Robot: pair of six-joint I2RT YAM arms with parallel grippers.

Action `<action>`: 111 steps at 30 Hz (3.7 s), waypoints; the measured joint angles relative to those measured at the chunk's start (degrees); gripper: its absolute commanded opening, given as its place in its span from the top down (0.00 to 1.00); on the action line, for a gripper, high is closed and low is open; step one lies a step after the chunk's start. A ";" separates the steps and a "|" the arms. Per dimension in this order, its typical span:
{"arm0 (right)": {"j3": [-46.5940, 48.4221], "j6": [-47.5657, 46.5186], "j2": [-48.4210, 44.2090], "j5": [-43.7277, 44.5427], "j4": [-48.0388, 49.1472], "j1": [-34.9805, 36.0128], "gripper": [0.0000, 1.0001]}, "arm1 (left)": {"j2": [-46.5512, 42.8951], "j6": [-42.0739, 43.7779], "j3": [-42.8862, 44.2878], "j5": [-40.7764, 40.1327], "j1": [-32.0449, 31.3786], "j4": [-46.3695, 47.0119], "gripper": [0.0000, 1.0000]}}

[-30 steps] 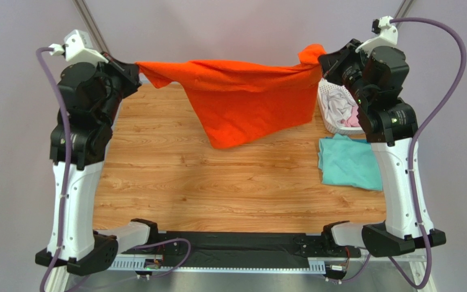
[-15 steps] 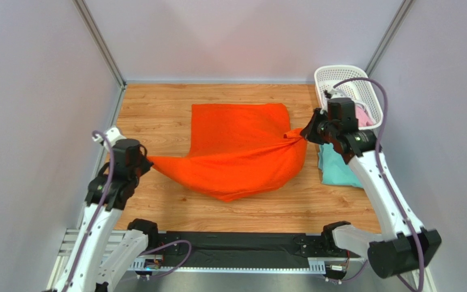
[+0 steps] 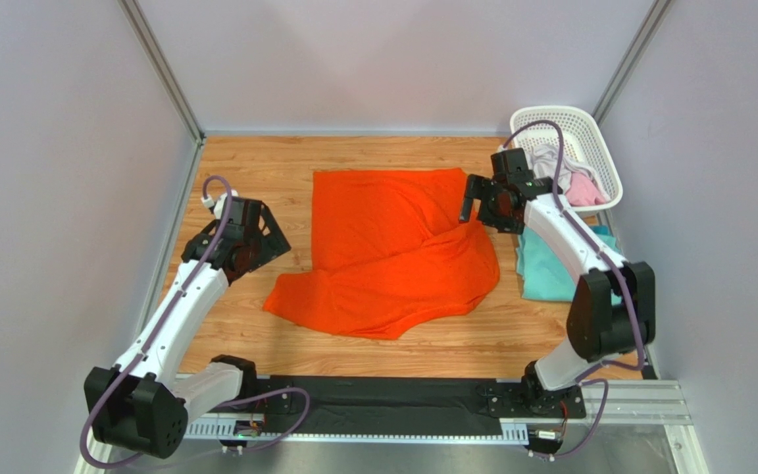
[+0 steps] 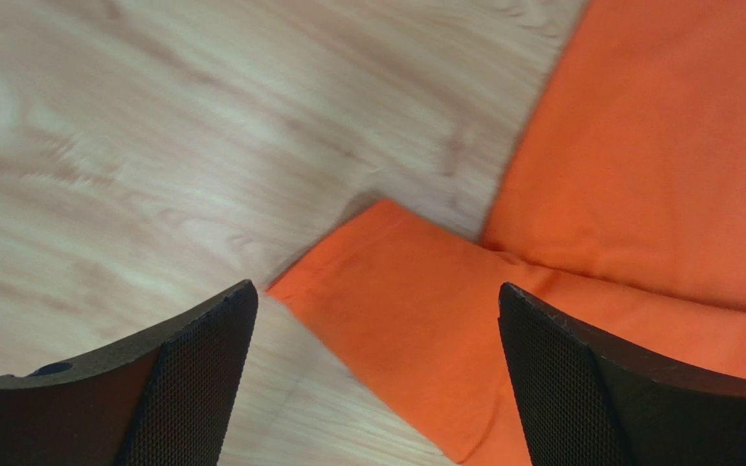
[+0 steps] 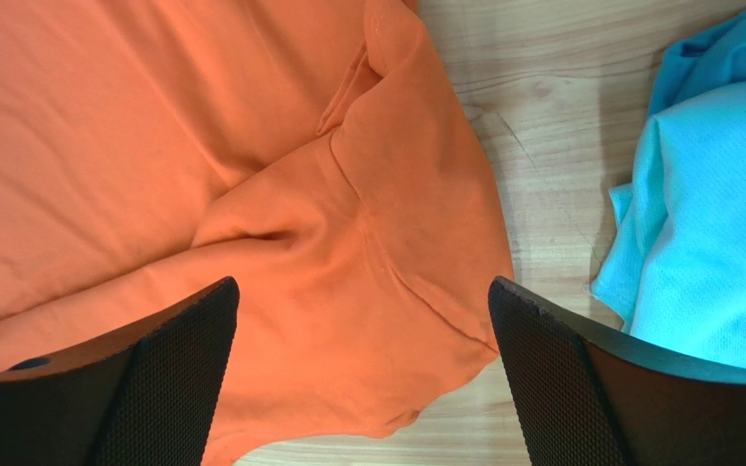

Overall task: Fold and stack the t-shirts
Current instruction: Flatten the tshirt out

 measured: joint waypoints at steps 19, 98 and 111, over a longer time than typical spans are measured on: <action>-27.91 8.76 -15.04 -6.36 12.92 12.33 0.00 | 45.64 10.34 27.63 30.14 -5.60 21.03 0.00; -27.21 10.08 -19.32 9.88 1.25 67.14 0.09 | 0.28 -10.93 -25.53 5.27 -2.73 16.74 1.00; -22.99 8.33 -5.66 2.47 6.25 73.35 0.27 | -5.97 -10.99 -27.45 4.00 -2.73 14.34 1.00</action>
